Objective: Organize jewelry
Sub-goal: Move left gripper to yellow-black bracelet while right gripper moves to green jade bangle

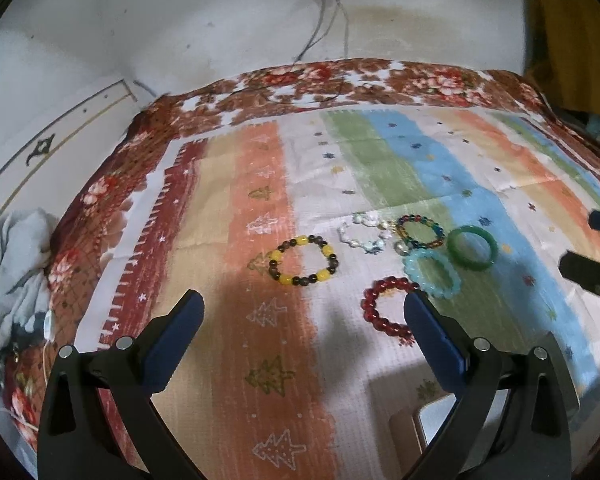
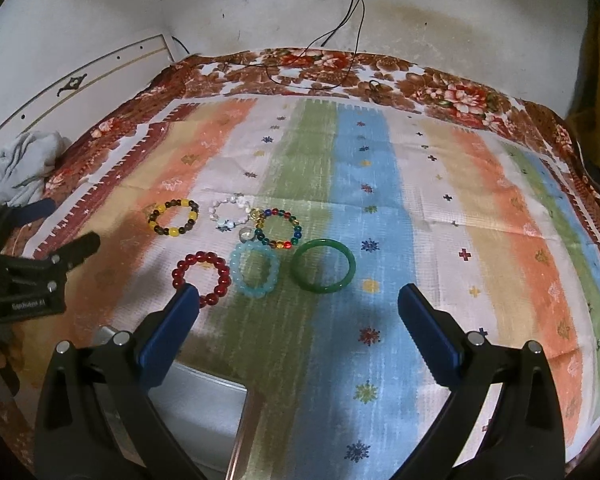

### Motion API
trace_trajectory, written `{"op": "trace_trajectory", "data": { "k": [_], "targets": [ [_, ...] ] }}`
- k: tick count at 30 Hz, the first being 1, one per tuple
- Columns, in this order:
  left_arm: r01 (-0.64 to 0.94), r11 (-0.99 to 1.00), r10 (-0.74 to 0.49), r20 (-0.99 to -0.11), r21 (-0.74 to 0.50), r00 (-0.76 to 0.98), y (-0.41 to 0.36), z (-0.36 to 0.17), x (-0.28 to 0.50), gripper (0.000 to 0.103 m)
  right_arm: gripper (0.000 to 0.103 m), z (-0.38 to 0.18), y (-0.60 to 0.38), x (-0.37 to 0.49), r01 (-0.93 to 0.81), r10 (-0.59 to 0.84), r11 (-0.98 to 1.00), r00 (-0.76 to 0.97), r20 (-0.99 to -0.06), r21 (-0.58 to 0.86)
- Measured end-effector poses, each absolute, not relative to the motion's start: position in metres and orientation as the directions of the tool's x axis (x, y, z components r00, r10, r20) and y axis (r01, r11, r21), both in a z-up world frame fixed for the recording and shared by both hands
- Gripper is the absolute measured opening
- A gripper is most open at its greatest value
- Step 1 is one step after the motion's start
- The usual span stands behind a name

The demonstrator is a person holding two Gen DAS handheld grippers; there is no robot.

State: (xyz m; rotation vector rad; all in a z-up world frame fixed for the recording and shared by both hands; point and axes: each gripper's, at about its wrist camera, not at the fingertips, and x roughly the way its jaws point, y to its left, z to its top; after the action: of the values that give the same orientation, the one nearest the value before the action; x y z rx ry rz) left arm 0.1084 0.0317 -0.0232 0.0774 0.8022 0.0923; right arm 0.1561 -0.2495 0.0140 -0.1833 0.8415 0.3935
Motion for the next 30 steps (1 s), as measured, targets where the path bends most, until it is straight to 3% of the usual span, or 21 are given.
{"op": "trace_trajectory", "data": {
  "k": [4,8,15,30],
  "targets": [
    [-0.047,0.996,0.086,-0.759,0.073,0.646,0.037,-0.032,0.119,0.098,0.098,0.011,-0.252,0.163,-0.403,0.272,0.915,0.582,-0.766,0.019],
    [-0.055,0.995,0.097,-0.73,0.081,0.677,0.04,-0.025,0.121,0.098,0.098,0.009,-0.254,0.171,-0.39,0.279,0.92,0.567,-0.775,0.046],
    [-0.042,0.999,0.047,-0.754,0.026,0.655,0.044,-0.03,0.135,0.098,0.098,0.009,-0.256,0.178,-0.368,0.248,0.93,0.579,-0.776,0.022],
    [-0.063,0.993,0.118,-0.739,0.102,0.663,0.049,-0.033,0.159,0.097,0.098,-0.007,-0.259,0.221,-0.328,0.203,0.944,0.533,-0.821,0.021]
  ]
}}
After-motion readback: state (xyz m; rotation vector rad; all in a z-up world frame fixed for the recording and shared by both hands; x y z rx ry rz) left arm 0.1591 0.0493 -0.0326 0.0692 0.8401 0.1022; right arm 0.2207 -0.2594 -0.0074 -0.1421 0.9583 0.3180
